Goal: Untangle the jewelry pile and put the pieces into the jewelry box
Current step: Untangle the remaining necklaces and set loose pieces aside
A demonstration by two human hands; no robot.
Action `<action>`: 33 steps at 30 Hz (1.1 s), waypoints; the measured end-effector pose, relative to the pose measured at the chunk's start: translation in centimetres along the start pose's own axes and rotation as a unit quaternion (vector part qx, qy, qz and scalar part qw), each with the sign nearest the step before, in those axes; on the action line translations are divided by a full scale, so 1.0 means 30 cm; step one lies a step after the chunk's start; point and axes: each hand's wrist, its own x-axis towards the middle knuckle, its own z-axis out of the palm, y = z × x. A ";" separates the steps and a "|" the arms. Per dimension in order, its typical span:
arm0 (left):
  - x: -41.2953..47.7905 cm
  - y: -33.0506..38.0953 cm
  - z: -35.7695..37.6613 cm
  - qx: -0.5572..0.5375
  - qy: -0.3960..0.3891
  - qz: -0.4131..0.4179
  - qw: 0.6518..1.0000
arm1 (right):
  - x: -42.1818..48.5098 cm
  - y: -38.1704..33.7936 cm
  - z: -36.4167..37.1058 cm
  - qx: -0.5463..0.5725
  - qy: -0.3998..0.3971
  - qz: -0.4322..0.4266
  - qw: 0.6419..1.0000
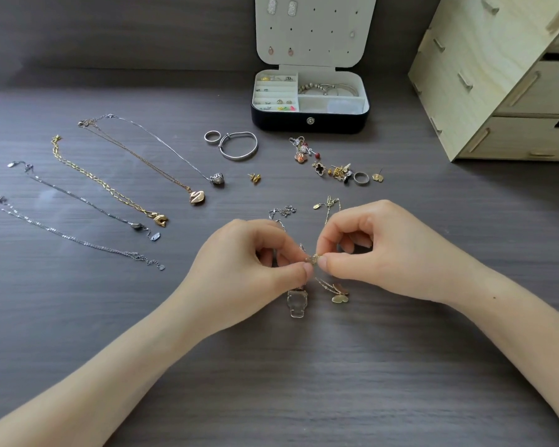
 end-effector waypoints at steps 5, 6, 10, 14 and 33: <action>-0.005 0.010 -0.006 -0.097 0.009 -0.051 0.994 | -0.004 -0.004 0.002 0.028 -0.003 0.017 0.999; -0.004 0.014 -0.006 -0.112 0.012 -0.054 0.992 | -0.005 -0.004 0.004 0.029 -0.006 0.019 0.999; -0.005 0.023 -0.001 -0.134 0.024 -0.063 0.989 | -0.007 -0.006 0.009 0.030 -0.004 0.023 0.999; -0.006 0.031 0.000 -0.112 0.020 -0.076 0.991 | -0.005 -0.008 0.006 0.072 0.005 0.034 0.997; -0.002 0.052 -0.010 -0.225 0.050 -0.089 0.969 | 0.001 -0.019 0.014 0.156 0.026 0.059 0.986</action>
